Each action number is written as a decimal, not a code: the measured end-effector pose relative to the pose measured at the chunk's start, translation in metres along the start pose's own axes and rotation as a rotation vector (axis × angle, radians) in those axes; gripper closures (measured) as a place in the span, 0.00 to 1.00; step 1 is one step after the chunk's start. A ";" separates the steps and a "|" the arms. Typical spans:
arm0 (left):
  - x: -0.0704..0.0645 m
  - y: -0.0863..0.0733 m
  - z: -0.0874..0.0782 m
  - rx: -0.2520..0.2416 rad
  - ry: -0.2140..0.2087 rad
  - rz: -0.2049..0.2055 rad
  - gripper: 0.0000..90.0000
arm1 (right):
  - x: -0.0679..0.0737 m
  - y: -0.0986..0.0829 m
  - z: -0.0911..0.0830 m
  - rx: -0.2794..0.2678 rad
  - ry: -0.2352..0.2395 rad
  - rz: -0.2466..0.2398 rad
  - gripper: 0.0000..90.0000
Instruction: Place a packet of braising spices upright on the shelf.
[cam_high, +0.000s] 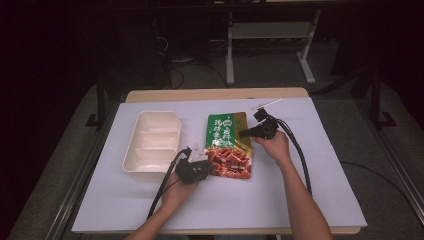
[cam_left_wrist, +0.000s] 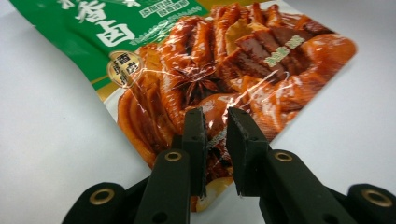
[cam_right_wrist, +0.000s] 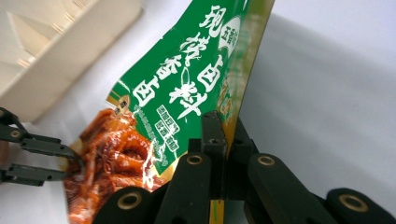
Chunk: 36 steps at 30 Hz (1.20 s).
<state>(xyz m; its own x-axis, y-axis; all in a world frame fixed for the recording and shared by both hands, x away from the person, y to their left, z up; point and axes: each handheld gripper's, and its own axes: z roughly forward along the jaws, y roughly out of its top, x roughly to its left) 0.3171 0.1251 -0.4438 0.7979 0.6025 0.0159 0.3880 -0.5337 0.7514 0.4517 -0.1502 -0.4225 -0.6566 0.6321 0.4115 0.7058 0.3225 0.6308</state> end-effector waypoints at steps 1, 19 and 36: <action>0.000 0.000 -0.002 -0.010 -0.002 0.000 0.84 | 0.001 0.001 -0.002 -0.016 0.012 0.001 0.99; -0.015 -0.010 -0.040 -0.094 -0.089 0.022 0.68 | 0.049 0.011 -0.041 -0.129 0.061 -0.098 1.00; -0.029 -0.031 -0.066 -0.116 -0.108 0.037 0.51 | 0.103 0.017 -0.062 -0.174 0.067 -0.239 1.00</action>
<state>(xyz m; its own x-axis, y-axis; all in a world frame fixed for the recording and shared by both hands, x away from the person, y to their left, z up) 0.2512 0.1629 -0.4238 0.8579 0.5134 -0.0214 0.3067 -0.4782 0.8230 0.3794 -0.1227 -0.3287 -0.8188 0.5030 0.2766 0.4766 0.3272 0.8160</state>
